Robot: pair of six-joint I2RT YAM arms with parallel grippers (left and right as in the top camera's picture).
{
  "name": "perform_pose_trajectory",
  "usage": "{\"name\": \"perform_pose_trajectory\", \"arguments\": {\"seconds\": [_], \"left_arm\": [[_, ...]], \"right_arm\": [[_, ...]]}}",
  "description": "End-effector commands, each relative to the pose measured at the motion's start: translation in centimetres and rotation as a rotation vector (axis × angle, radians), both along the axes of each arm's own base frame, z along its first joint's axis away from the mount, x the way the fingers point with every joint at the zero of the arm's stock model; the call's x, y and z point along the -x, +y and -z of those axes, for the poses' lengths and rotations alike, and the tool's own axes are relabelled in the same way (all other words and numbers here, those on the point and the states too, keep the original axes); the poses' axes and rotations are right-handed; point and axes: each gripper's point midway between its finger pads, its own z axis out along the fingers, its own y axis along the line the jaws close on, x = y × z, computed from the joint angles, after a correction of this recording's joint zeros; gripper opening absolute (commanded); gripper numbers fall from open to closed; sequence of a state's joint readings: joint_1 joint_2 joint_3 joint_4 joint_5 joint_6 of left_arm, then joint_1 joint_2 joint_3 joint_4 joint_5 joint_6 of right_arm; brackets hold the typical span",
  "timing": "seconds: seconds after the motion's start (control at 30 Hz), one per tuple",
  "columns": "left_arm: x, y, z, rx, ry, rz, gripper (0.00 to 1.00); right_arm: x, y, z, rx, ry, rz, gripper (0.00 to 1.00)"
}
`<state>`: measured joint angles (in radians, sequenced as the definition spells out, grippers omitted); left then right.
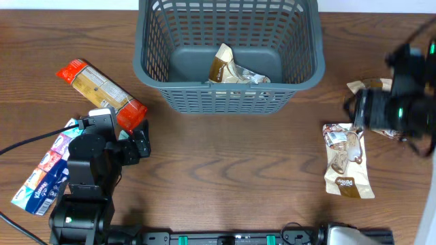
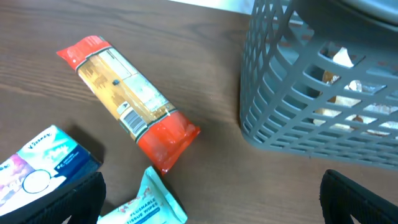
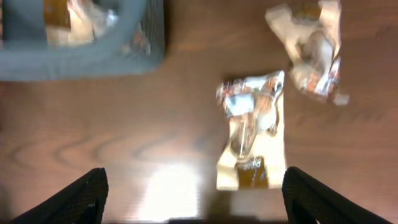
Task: Pack container
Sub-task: 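Withdraw the right arm back over the remaining pouches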
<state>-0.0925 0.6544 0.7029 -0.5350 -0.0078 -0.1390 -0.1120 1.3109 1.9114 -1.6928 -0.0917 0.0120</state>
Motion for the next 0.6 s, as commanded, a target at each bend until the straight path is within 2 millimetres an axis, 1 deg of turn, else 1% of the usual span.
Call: {"name": "perform_pose_trajectory", "arguments": {"seconds": [0.0,0.07,0.13,0.2,0.3,0.4,0.57], "left_arm": [[-0.1,0.2,-1.1,0.009,-0.025,-0.018,0.99],[-0.1,0.2,-1.0,0.009,-0.025,-0.018,0.99],[-0.1,0.2,-1.0,0.009,-0.025,-0.018,0.99],[-0.1,0.2,-1.0,0.009,-0.025,-0.018,0.99],[-0.1,0.2,-1.0,0.009,-0.025,-0.018,0.98],[-0.1,0.2,-1.0,0.009,-0.024,-0.018,0.99],[-0.1,0.2,-1.0,0.009,-0.025,-0.018,0.99]], "right_arm": [[3.9,0.2,2.2,-0.010,0.032,0.042,0.78],[5.2,-0.5,3.3,0.034,0.036,0.066,0.80],[5.3,-1.7,4.1,0.099,0.001,0.098,0.85],[4.2,-2.7,4.6,0.160,-0.053,0.101,0.90],[2.2,-3.0,6.2,0.205,-0.086,0.042,0.95],[0.7,-3.6,9.4,0.248,-0.030,0.002,0.97],[-1.8,-4.8,15.9,0.240,0.106,0.018,0.98]]}}
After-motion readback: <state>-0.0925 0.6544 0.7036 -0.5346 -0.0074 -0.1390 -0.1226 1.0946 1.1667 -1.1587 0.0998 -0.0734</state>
